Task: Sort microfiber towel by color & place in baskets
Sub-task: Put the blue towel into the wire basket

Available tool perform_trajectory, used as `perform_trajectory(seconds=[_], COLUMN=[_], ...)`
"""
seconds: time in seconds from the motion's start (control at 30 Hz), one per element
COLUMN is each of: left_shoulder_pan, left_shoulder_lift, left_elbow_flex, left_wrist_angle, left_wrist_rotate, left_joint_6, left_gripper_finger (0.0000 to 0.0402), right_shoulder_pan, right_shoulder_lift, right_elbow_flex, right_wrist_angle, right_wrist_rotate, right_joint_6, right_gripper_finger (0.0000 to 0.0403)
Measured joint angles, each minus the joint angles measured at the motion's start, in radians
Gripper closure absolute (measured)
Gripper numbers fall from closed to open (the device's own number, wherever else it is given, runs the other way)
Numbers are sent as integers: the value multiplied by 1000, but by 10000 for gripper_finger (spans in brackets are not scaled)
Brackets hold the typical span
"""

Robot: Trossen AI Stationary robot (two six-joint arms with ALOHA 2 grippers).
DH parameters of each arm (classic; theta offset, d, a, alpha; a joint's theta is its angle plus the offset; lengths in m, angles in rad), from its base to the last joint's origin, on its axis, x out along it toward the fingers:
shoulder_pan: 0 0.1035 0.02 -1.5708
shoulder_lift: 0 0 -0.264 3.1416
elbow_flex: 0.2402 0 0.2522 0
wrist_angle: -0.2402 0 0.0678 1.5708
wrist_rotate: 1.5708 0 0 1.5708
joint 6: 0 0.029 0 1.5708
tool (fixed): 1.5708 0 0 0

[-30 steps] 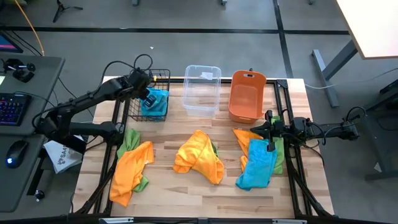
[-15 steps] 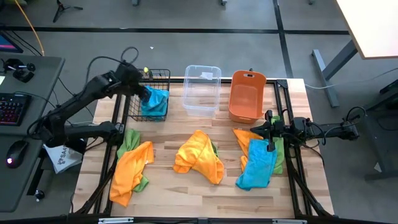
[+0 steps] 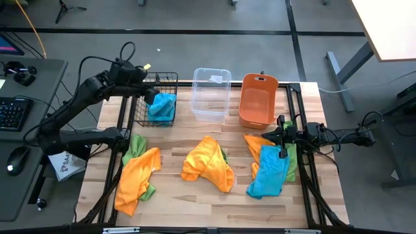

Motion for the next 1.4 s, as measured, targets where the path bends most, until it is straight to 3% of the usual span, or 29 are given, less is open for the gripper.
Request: perform_trajectory(seconds=[0.17,0.4,0.6,0.7,0.8,0.9,1.0,1.13,1.27,1.4], left_shoulder_pan=[-82,-318,-463,-513,-537,-549,-551,-550,-550,-550], left_shoulder_lift=[-27,-98,-141,-178,-217,-268,-313,-349,-373,-393], left_elbow_flex=[-18,-203,-314,-349,-356,-356,-356,-356,-356,-355], left_wrist_angle=[106,713,902,931,943,956,948,942,937,918], left_wrist_rotate=[168,229,229,228,208,170,141,122,121,121], left_joint_6=[-65,-208,-293,-304,-323,-317,-282,-227,-177,-146], left_gripper_finger=[215,215,215,215,216,216,216,216,216,216], right_shoulder_pan=[0,0,0,0,-1,0,1,1,1,3], right_shoulder_lift=[0,0,0,0,1,0,0,1,52,234], right_elbow_flex=[0,0,0,0,0,0,0,0,0,34], right_wrist_angle=[0,0,2,14,153,401,597,698,812,920], right_wrist_rotate=[0,0,15,32,33,19,104,228,176,185], right_joint_6=[0,-2,-345,-410,-254,68,313,390,438,470], right_gripper_finger=[402,402,402,402,402,402,402,402,402,402])
